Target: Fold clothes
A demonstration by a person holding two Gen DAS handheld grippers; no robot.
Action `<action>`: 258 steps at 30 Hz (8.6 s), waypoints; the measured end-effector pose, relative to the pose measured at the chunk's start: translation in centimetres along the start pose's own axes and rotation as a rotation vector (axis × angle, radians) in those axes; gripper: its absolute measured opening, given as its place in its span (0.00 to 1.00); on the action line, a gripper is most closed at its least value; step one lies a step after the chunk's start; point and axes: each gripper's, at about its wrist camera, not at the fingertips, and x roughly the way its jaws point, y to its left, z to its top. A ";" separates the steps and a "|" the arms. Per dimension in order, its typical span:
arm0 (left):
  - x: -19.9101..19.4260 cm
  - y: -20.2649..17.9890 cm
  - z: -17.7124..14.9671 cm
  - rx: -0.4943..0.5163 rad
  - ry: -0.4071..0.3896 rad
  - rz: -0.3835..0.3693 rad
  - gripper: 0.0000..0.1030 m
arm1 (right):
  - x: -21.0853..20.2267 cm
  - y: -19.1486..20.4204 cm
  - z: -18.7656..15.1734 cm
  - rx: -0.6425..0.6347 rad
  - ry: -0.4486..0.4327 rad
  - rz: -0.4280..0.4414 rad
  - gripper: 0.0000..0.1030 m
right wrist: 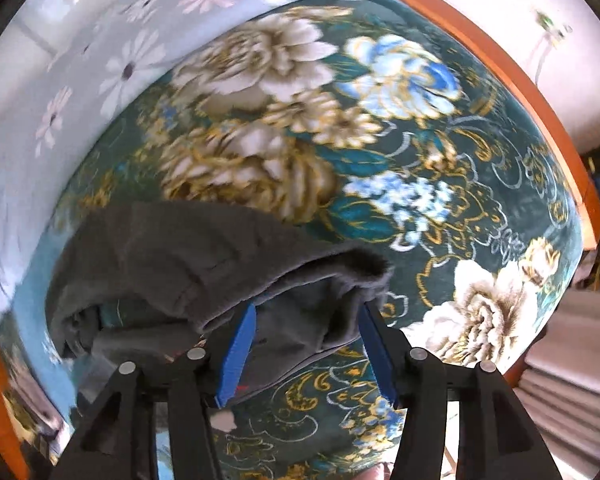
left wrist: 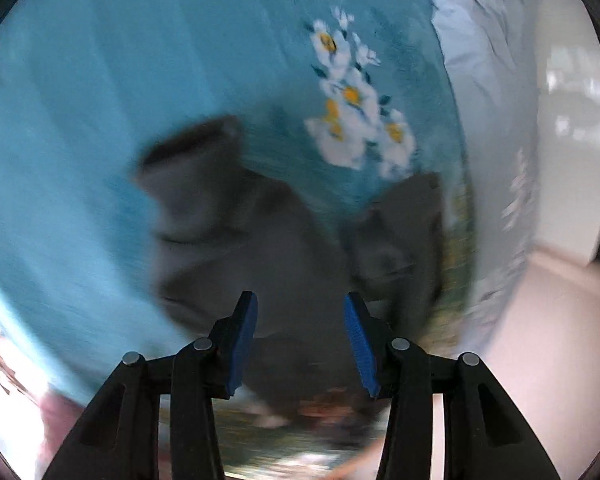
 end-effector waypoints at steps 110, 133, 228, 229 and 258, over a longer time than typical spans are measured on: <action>8.3 -12.2 5.7 0.071 -0.096 -0.104 0.42 | -1.2 17.3 -3.4 -0.572 0.000 -0.079 0.61; 13.0 -15.8 10.4 -0.060 -0.131 -0.272 0.14 | -2.6 12.6 -5.7 -0.473 0.016 -0.180 0.61; -4.4 -2.6 10.8 -0.168 -0.149 0.297 0.04 | 6.8 -9.1 -2.6 0.398 0.249 0.289 0.07; -4.9 -3.4 11.6 -0.162 -0.141 0.296 0.04 | 5.9 -8.4 -1.7 0.385 0.241 0.304 0.07; 5.7 -21.7 20.1 -0.200 -0.068 -0.174 0.38 | 6.7 7.8 16.8 0.350 0.139 0.372 0.28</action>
